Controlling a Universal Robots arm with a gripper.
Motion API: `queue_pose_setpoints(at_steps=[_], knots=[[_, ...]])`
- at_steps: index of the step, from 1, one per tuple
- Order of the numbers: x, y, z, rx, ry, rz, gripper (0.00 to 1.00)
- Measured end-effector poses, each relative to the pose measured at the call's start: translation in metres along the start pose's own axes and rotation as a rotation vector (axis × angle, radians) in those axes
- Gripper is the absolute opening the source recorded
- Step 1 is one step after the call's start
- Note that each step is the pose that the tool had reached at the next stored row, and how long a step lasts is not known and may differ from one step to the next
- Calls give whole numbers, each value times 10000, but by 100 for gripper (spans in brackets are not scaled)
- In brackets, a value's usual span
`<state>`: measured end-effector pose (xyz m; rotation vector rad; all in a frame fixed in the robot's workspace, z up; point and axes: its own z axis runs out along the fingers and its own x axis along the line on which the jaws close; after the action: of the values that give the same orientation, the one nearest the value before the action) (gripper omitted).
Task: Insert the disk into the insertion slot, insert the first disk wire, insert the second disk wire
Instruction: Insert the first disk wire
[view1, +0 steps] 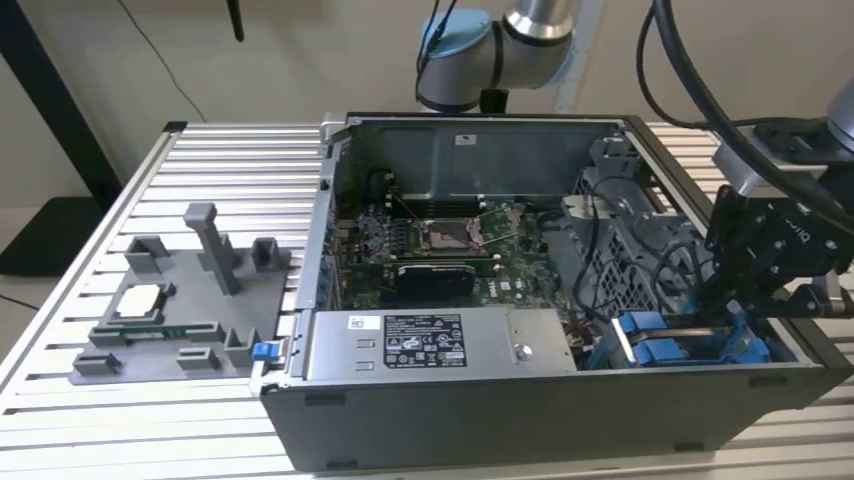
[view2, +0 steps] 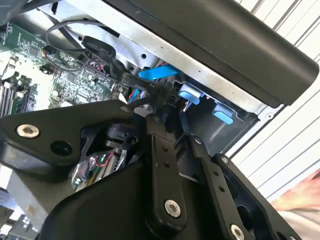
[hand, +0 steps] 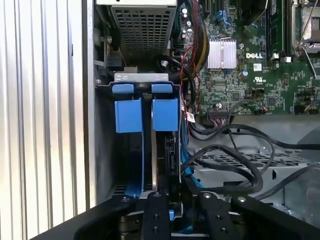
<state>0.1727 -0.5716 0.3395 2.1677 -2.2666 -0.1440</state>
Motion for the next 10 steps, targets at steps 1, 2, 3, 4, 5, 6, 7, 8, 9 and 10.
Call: queue_pose_setpoints(at_steps=[1, 2, 3, 4, 5, 6, 7, 8, 9, 10], knots=[[-2, 2, -33, -8, 4, 0, 100], [-3, 5, -68, -9, 7, 1, 100], [-4, 6, -93, -13, 7, 1, 100], [-4, 7, -114, -27, 7, 2, 100], [-4, 8, -130, -53, 7, 2, 100], [-4, 9, -146, -68, 9, 4, 100], [-5, 11, -166, -76, 8, 6, 100], [-6, 12, -178, -84, 10, 6, 100], [-7, 12, -194, -88, 11, 6, 100], [-9, 14, -216, -87, 13, 6, 100]])
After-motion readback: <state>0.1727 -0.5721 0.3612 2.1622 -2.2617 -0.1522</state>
